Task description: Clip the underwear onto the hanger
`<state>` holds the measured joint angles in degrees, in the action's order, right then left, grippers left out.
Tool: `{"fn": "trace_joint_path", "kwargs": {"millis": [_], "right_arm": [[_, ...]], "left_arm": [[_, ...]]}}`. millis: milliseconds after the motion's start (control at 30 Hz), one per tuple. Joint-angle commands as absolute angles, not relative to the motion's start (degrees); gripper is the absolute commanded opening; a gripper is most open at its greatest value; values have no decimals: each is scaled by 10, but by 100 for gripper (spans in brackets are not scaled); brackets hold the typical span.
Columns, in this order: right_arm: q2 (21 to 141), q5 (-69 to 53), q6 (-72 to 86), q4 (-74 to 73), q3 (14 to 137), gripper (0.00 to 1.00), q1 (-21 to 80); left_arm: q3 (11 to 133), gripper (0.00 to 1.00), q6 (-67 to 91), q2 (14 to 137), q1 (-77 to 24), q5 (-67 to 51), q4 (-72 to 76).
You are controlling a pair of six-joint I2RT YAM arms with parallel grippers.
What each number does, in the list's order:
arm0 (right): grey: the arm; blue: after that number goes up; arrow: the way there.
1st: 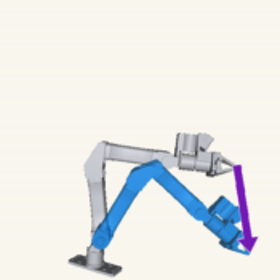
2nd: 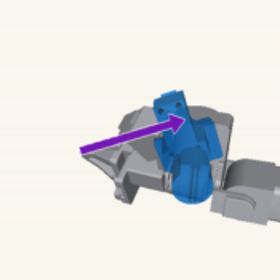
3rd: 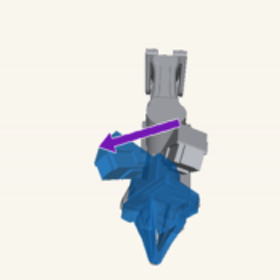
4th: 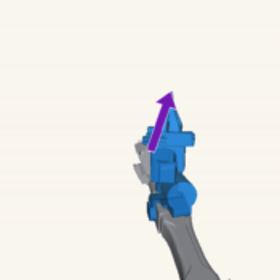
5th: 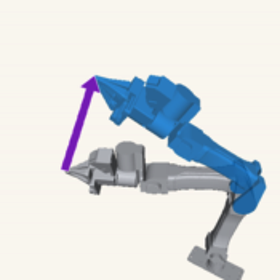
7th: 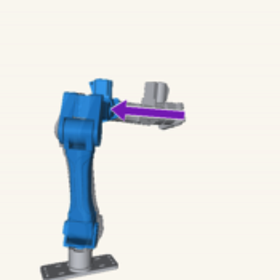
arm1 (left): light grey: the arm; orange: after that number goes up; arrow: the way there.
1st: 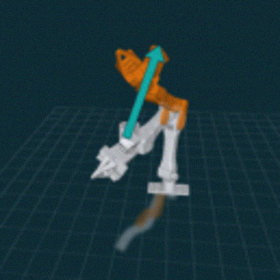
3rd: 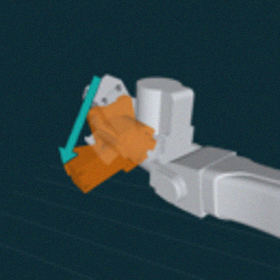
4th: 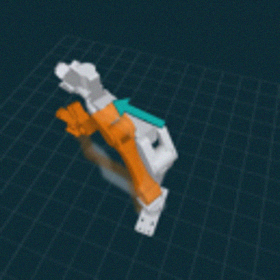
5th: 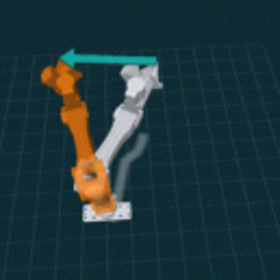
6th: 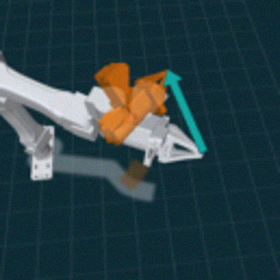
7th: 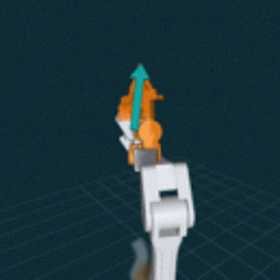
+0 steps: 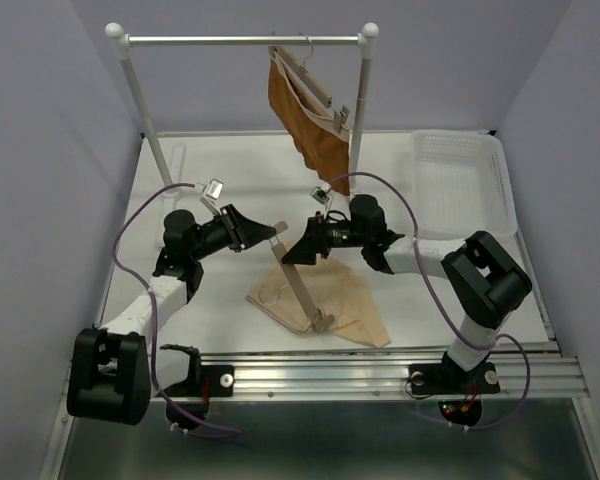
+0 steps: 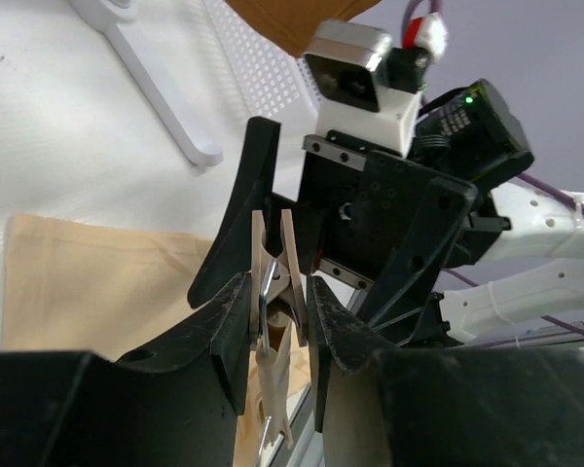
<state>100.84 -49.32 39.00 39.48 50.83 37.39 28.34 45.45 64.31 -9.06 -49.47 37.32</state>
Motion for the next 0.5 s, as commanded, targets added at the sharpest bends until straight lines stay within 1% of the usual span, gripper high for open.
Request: {"fn": "trace_joint_path", "kwargs": {"millis": [0, 133, 300, 467], "right_arm": [[969, -461, 346, 360, 502, 100, 372], [952, -425, 321, 321, 483, 100, 372], [952, -402, 330, 317, 449, 100, 344], [955, -371, 317, 316, 435, 100, 344]], "left_arm": [[271, 0, 442, 655, -94, -493, 421], [265, 0, 439, 668, -94, -490, 432], [255, 0, 441, 674, -91, -488, 444], [243, 0, 444, 656, -88, -481, 443]]}}
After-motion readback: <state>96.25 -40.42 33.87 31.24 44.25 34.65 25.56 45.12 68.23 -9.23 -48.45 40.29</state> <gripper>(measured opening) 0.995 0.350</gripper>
